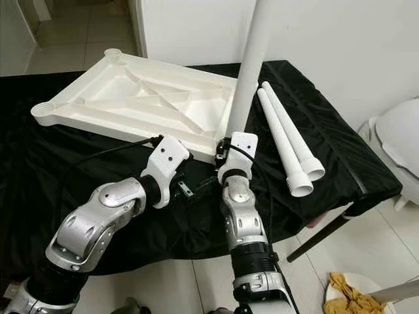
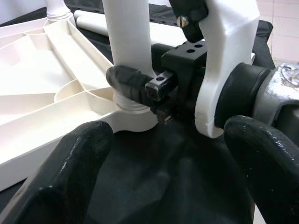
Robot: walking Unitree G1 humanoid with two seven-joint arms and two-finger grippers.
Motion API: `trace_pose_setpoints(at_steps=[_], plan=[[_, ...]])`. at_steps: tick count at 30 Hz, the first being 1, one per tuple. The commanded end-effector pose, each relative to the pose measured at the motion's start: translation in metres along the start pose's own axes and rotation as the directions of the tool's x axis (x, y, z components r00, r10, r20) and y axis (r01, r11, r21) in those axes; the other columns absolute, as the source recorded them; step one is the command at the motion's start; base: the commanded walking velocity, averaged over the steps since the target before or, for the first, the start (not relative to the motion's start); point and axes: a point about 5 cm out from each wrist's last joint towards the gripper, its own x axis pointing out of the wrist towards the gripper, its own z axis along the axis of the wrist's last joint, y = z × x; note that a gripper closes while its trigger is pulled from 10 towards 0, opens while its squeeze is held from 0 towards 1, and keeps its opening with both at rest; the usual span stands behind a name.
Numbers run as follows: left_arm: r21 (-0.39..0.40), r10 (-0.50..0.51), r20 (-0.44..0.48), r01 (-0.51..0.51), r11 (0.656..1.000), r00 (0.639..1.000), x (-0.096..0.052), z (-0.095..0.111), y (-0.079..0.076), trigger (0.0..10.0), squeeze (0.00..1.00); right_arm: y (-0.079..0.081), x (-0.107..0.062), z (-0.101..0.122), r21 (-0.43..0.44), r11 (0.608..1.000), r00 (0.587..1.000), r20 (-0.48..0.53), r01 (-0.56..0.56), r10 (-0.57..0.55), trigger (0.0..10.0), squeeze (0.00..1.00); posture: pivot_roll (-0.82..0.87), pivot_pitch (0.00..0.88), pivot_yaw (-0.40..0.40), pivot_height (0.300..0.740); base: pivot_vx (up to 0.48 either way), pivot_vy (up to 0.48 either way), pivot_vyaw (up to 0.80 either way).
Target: Building children table
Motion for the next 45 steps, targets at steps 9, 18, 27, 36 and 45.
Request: trace_pose_setpoints(at_steps=[9,18,27,36,45], plan=[[-0.006,-0.008,-0.006,0.008,1.000,1.000,0.000,-0.002,-0.001,10.0,0.00,-0.001,-0.010,0.000,-0.024,0.999,0.999,0.016,-0.038,0.039,10.0,1.00,-0.03,0.021,-0.043,0.740,0.000,0.000,0.00],[-0.004,-0.017,-0.006,0.017,1.000,1.000,0.001,-0.002,-0.003,10.0,0.00,-0.011,-0.006,-0.012,-0.041,0.991,0.992,-0.018,-0.127,0.127,10.0,1.00,-0.03,0.012,-0.043,0.740,0.000,0.000,0.00],[0.002,-0.018,-0.008,0.018,1.000,1.000,0.001,-0.002,-0.002,10.0,0.00,-0.039,0.017,-0.004,-0.039,0.961,0.962,-0.005,-0.274,0.274,10.0,0.00,-0.03,0.005,-0.043,0.740,0.000,0.000,0.00],[0.002,-0.014,-0.008,0.014,1.000,1.000,0.001,-0.002,-0.001,10.0,0.00,-0.046,0.027,-0.005,-0.079,0.819,0.823,-0.074,-0.568,0.564,10.0,0.00,-0.02,0.002,-0.049,0.740,0.000,0.000,0.00],[0.003,-0.009,-0.008,0.009,1.000,1.000,0.000,-0.001,-0.001,10.0,0.00,-0.055,0.032,-0.003,-0.066,0.681,0.684,-0.097,-0.730,0.723,10.0,0.00,0.00,0.001,-0.047,0.740,0.000,0.000,0.00]])
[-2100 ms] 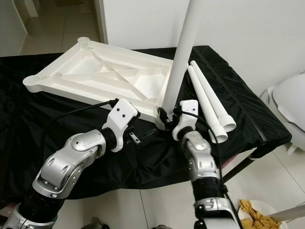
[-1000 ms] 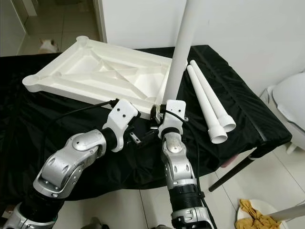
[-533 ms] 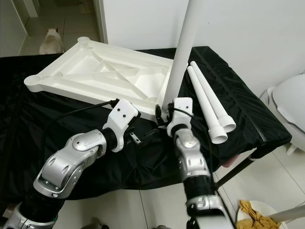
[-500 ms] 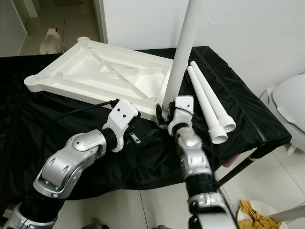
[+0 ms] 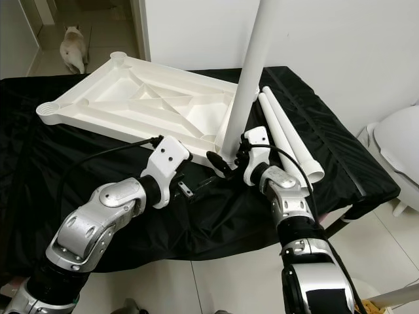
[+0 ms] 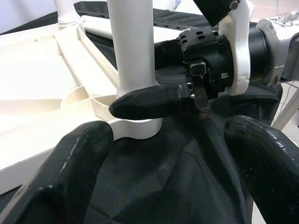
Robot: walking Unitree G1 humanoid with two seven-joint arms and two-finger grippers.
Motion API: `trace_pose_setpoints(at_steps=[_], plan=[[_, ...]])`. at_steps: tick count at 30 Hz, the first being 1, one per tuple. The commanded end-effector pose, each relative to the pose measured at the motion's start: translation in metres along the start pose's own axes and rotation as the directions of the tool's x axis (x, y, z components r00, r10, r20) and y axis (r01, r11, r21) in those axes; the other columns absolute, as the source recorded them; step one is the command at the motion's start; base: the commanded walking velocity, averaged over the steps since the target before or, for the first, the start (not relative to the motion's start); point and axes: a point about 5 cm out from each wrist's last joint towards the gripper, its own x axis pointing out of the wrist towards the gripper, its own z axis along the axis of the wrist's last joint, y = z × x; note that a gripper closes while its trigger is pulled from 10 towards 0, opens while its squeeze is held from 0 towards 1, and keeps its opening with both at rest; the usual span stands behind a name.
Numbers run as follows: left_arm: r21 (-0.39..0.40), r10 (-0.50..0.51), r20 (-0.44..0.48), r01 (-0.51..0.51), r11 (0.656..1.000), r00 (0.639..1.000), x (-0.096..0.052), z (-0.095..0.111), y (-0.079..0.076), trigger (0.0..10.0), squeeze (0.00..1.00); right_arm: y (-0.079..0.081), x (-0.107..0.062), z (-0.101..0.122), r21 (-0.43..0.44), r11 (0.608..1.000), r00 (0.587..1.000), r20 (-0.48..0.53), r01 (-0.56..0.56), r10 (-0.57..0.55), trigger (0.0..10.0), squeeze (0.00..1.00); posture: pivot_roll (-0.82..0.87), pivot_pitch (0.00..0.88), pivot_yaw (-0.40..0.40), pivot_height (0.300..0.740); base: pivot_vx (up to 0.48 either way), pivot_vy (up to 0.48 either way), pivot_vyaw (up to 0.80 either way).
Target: Building children table
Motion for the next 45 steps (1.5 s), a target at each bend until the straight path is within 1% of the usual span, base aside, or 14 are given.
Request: trace_pose_setpoints(at_steps=[1,5,6,7,8,17,27,28,29,30,37,38,44,45], plan=[[0.001,-0.010,-0.004,0.010,1.000,1.000,0.000,0.000,-0.001,10.0,0.00,-0.001,0.000,0.001,-0.008,0.999,0.999,0.001,-0.035,0.035,10.0,0.00,0.00,0.000,-0.045,0.740,0.000,0.000,0.00],[0.002,-0.008,-0.006,0.008,1.000,1.000,-0.001,-0.001,-0.001,10.0,0.00,-0.005,0.000,0.001,-0.020,0.999,0.999,-0.009,-0.047,0.047,10.0,0.00,0.00,0.000,-0.040,0.740,0.000,0.000,0.00],[0.003,-0.008,-0.007,0.008,1.000,1.000,-0.001,-0.001,0.000,10.0,0.00,-0.007,-0.001,0.002,-0.039,0.998,0.998,-0.018,-0.054,0.054,4.2,0.00,0.00,0.000,-0.039,0.740,0.000,0.000,0.00],[0.003,-0.008,-0.007,0.008,1.000,1.000,-0.001,-0.001,0.000,10.0,0.00,-0.007,-0.001,0.002,-0.039,0.998,0.998,-0.018,-0.054,0.054,4.2,0.00,0.00,0.000,-0.039,0.740,0.000,0.000,0.00],[0.004,-0.009,-0.007,0.010,1.000,1.000,-0.001,0.000,-0.001,10.0,0.00,-0.009,-0.001,0.000,-0.044,0.997,0.998,-0.031,-0.059,0.057,0.0,0.00,0.00,0.001,-0.038,0.740,0.000,0.000,0.00],[0.005,-0.011,-0.007,0.011,1.000,1.000,-0.001,0.000,-0.002,10.0,0.00,-0.008,-0.008,-0.011,-0.005,0.997,0.996,-0.046,-0.083,0.083,0.0,0.00,0.00,0.003,-0.040,0.740,0.000,0.000,0.00],[0.001,-0.016,-0.004,0.016,1.000,1.000,0.000,0.000,-0.002,10.0,0.00,-0.008,-0.022,-0.021,0.006,0.998,0.998,-0.028,-0.063,0.063,0.0,0.00,-0.02,0.015,-0.037,0.740,0.000,0.000,0.00],[0.001,-0.017,-0.004,0.017,1.000,1.000,0.000,0.001,-0.002,10.0,0.00,-0.009,-0.024,-0.022,0.006,0.999,0.999,-0.024,-0.041,0.041,10.0,0.00,-0.02,0.022,-0.036,0.740,0.000,0.000,0.00],[0.001,-0.017,-0.004,0.017,1.000,1.000,0.000,0.001,-0.002,10.0,0.00,-0.009,-0.024,-0.022,0.006,0.999,0.999,-0.024,-0.041,0.041,10.0,0.00,-0.02,0.022,-0.036,0.740,0.000,0.000,0.00],[0.000,-0.016,-0.001,0.016,1.000,1.000,0.001,0.001,-0.001,10.0,0.00,-0.008,-0.025,-0.022,0.009,1.000,1.000,-0.003,0.006,-0.006,10.0,0.00,-0.03,0.031,-0.030,0.740,0.000,0.000,0.00],[-0.002,-0.014,0.000,0.014,1.000,1.000,0.000,0.002,-0.001,10.0,0.00,-0.004,-0.023,-0.020,0.013,0.997,0.997,0.038,0.072,-0.072,10.0,0.00,-0.03,0.037,-0.028,0.740,0.000,0.000,0.00],[-0.003,-0.011,-0.004,0.011,1.000,1.000,-0.001,0.001,0.000,10.0,0.00,0.004,-0.016,-0.014,0.025,0.987,0.984,0.084,0.156,-0.157,10.0,0.00,-0.02,0.042,-0.025,0.740,0.000,0.000,0.00],[-0.004,-0.007,-0.008,0.007,1.000,1.000,-0.003,0.001,0.001,10.0,0.00,0.014,-0.011,-0.007,0.052,0.973,0.963,0.141,0.224,-0.229,10.0,0.00,-0.02,0.046,-0.024,0.740,0.000,0.000,0.00],[-0.005,-0.003,-0.011,0.003,1.000,1.000,-0.004,0.000,0.002,10.0,0.00,0.023,-0.006,0.000,0.062,0.960,0.944,0.174,0.275,-0.281,10.0,0.00,-0.01,0.047,-0.025,0.740,0.000,0.000,0.00]])
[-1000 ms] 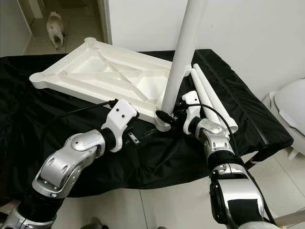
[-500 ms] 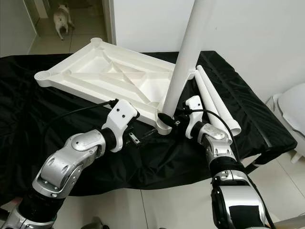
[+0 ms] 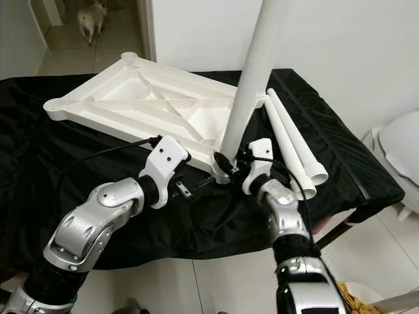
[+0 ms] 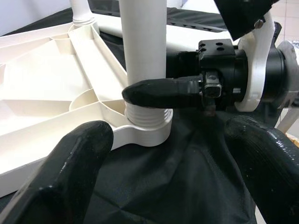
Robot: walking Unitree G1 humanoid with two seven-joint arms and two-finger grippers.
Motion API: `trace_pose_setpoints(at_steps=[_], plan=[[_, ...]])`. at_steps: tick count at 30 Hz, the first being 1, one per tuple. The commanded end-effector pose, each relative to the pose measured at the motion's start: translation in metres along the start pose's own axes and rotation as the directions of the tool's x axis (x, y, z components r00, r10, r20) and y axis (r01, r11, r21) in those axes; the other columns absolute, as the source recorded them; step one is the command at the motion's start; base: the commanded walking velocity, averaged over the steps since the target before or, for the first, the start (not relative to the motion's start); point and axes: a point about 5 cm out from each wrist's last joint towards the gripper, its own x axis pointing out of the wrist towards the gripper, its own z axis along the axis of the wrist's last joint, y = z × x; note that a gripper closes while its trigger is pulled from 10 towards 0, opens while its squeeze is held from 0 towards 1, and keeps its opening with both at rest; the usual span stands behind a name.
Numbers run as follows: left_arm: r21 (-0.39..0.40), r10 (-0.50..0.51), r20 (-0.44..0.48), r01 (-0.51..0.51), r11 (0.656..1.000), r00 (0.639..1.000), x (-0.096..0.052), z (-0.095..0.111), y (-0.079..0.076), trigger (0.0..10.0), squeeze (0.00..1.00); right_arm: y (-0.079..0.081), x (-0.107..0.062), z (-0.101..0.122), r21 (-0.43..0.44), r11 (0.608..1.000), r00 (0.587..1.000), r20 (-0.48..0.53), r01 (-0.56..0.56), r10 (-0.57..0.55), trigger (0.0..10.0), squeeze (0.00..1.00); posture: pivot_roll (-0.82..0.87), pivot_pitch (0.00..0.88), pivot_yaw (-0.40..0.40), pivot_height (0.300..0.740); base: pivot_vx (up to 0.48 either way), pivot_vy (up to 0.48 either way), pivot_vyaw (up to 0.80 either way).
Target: Building children table
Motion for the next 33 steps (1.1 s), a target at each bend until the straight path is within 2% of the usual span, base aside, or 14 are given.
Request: trace_pose_setpoints(at_steps=[1,6,11,12,14,17,24,30,33], plan=[[-0.011,-0.008,0.002,0.008,1.000,1.000,-0.002,0.001,0.000,10.0,0.00,0.002,0.003,0.011,-0.003,0.999,0.997,0.054,0.051,-0.050,10.0,0.00,-0.01,0.047,-0.025,0.740,0.000,0.000,0.00],[-0.010,-0.003,0.001,0.003,1.000,1.000,-0.002,0.001,0.001,10.0,0.00,0.015,0.011,0.020,0.035,0.971,0.968,0.080,0.236,-0.238,10.0,0.00,-0.01,0.044,-0.022,0.740,0.000,0.000,0.00],[-0.009,-0.003,0.003,0.003,1.000,1.000,-0.002,0.002,0.001,10.0,0.00,0.025,0.014,0.022,0.025,0.952,0.950,0.072,0.304,-0.305,10.0,0.00,-0.01,0.043,-0.019,0.740,0.000,0.000,0.00],[-0.006,-0.004,0.002,0.004,1.000,1.000,-0.002,0.002,0.002,10.0,0.00,0.033,0.015,0.021,0.048,0.939,0.937,0.056,0.341,-0.344,10.0,0.00,-0.01,0.044,-0.018,0.740,0.000,0.000,0.00],[-0.006,-0.004,0.002,0.004,1.000,1.000,-0.002,0.002,0.002,10.0,0.00,0.033,0.015,0.021,0.048,0.939,0.937,0.056,0.341,-0.344,10.0,0.00,-0.01,0.044,-0.018,0.740,0.000,0.000,0.00],[-0.006,-0.004,0.001,0.004,1.000,1.000,-0.002,0.002,0.002,10.0,0.00,0.041,0.018,0.012,0.033,0.903,0.904,-0.009,0.428,-0.428,10.0,0.00,-0.01,0.050,-0.019,0.740,0.000,0.000,0.00],[-0.007,-0.006,0.000,0.006,1.000,1.000,-0.001,0.001,0.001,10.0,0.00,0.053,0.016,0.002,0.001,0.856,0.853,-0.091,0.517,-0.515,10.0,0.00,-0.02,0.059,-0.022,0.740,0.000,0.000,0.00],[-0.007,-0.013,0.005,0.013,1.000,1.000,0.001,0.004,0.001,10.0,0.00,0.058,0.013,0.002,-0.005,0.852,0.849,-0.089,0.523,-0.521,10.0,0.00,-0.03,0.065,-0.017,0.740,0.000,0.000,0.00],[-0.001,-0.014,0.008,0.014,1.000,1.000,0.003,0.005,0.004,10.0,0.00,0.057,0.010,0.001,-0.037,0.850,0.846,-0.084,0.525,-0.526,10.0,0.00,-0.04,0.068,-0.016,0.740,0.000,0.000,0.00]])
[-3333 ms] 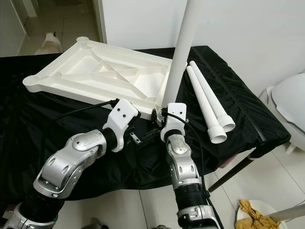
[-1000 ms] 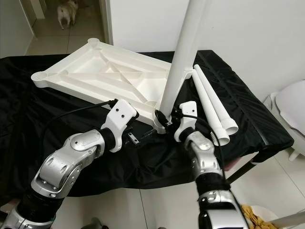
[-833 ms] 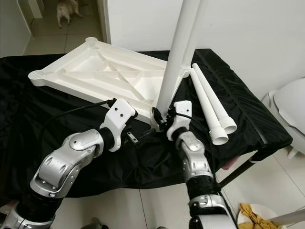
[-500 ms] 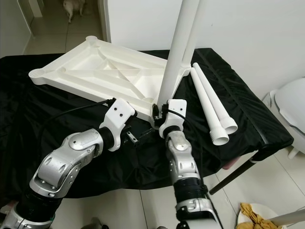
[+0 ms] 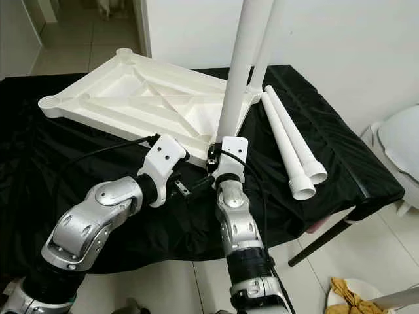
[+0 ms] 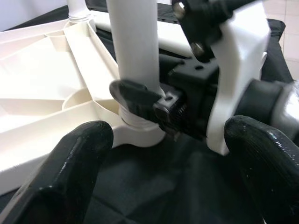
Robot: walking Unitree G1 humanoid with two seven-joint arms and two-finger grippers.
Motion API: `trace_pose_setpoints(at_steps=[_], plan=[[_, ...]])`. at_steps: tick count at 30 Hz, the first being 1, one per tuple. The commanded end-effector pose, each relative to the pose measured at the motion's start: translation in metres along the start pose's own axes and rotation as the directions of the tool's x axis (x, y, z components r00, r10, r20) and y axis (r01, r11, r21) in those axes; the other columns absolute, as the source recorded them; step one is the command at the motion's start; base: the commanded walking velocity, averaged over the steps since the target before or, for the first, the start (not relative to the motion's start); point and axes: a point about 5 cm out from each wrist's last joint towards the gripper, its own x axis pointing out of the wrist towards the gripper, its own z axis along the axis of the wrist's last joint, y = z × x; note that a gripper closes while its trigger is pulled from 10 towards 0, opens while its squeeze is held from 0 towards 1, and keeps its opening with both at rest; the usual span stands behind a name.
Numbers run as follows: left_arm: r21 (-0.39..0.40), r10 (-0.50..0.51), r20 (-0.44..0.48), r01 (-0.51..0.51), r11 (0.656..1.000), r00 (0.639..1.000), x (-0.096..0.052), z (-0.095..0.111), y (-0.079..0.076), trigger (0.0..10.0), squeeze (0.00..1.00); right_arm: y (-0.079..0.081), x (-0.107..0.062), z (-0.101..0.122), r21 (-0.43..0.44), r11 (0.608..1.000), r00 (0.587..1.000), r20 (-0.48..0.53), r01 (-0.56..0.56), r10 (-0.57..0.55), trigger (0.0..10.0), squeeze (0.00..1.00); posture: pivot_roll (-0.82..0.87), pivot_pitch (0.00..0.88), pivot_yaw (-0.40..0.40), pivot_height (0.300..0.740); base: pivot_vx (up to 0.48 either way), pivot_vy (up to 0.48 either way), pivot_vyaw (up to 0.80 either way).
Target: Building children table
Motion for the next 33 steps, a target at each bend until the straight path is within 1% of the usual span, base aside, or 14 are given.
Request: trace_pose_setpoints(at_steps=[1,4,5,6,7,14,15,18,20,21,22,23,24,33], plan=[[-0.011,-0.023,-0.002,0.022,1.000,1.000,0.002,0.000,0.000,10.0,0.00,-0.003,-0.004,-0.009,-0.038,0.999,0.999,-0.039,0.032,-0.034,10.0,0.00,-0.04,0.068,-0.016,0.740,0.000,0.000,0.00],[-0.008,-0.023,-0.002,0.023,1.000,1.000,0.002,0.000,0.001,10.0,0.00,-0.004,-0.005,-0.009,-0.048,0.998,0.999,-0.037,0.034,-0.036,10.0,0.00,-0.04,0.067,-0.016,0.740,0.000,0.000,0.00],[-0.006,-0.023,-0.001,0.023,1.000,1.000,0.003,0.000,0.002,10.0,0.00,-0.006,-0.006,-0.008,-0.048,0.998,0.999,-0.035,0.037,-0.039,10.0,0.66,-0.05,0.067,-0.013,0.740,0.000,0.000,0.00],[-0.006,-0.023,-0.001,0.023,1.000,1.000,0.003,0.000,0.002,10.0,0.00,-0.006,-0.006,-0.008,-0.048,0.998,0.999,-0.035,0.037,-0.039,10.0,0.66,-0.05,0.067,-0.013,0.740,0.000,0.000,0.00],[-0.004,-0.024,0.001,0.024,1.000,1.000,0.003,0.001,0.003,10.0,0.00,-0.008,-0.008,-0.007,-0.027,0.999,0.999,-0.028,0.031,-0.032,10.0,1.00,-0.05,0.061,-0.008,0.740,0.000,0.000,0.00],[0.003,-0.036,0.007,0.036,0.999,0.999,0.006,0.002,0.004,10.0,0.00,-0.019,-0.011,-0.003,0.000,1.000,1.000,0.010,0.029,-0.029,10.0,1.00,-0.07,0.047,0.003,0.740,0.000,0.000,0.00],[0.011,-0.043,0.008,0.043,0.999,0.999,0.007,0.003,0.004,10.0,0.00,-0.023,-0.011,-0.001,0.004,1.000,1.000,0.022,0.012,-0.012,10.0,1.00,-0.08,0.041,0.004,0.740,0.000,0.000,0.00],[0.015,-0.041,0.011,0.041,0.999,0.999,0.008,0.004,0.005,10.0,0.00,-0.029,-0.007,0.000,0.046,0.987,0.988,0.039,-0.152,0.150,10.0,1.00,-0.07,0.039,0.007,0.740,0.000,0.000,0.00],[0.016,-0.037,0.010,0.036,0.999,0.999,0.009,0.004,0.006,10.0,0.00,-0.030,-0.006,-0.001,0.051,0.981,0.982,0.032,-0.186,0.185,10.0,1.00,-0.07,0.039,0.007,0.740,0.000,0.000,0.00],[0.021,-0.037,0.012,0.037,0.999,0.999,0.008,0.005,0.006,10.0,0.00,-0.033,-0.005,-0.002,0.067,0.969,0.971,0.026,-0.238,0.236,10.0,0.00,-0.06,0.035,0.007,0.740,0.000,0.000,0.00],[0.021,-0.037,0.012,0.037,0.999,0.999,0.008,0.005,0.006,10.0,0.00,-0.033,-0.005,-0.002,0.067,0.969,0.971,0.026,-0.238,0.236,10.0,0.00,-0.06,0.035,0.007,0.740,0.000,0.000,0.00],[0.019,-0.036,0.012,0.035,0.999,0.999,0.007,0.004,0.006,10.0,0.00,-0.039,-0.003,-0.003,0.030,0.936,0.936,0.029,-0.352,0.351,10.0,0.00,-0.06,0.028,0.005,0.740,0.000,0.000,0.00],[0.019,-0.035,0.008,0.035,0.999,0.999,0.006,0.002,0.006,10.0,0.00,-0.042,-0.002,-0.003,0.004,0.919,0.919,0.020,-0.395,0.395,10.0,0.00,-0.06,0.028,0.003,0.740,0.000,0.000,0.00],[0.014,-0.037,-0.001,0.037,0.999,0.999,0.004,-0.002,0.005,10.0,0.00,-0.061,0.012,-0.006,-0.050,0.848,0.850,-0.035,-0.527,0.526,10.0,0.00,-0.05,0.026,-0.003,0.740,0.000,0.000,0.00]])
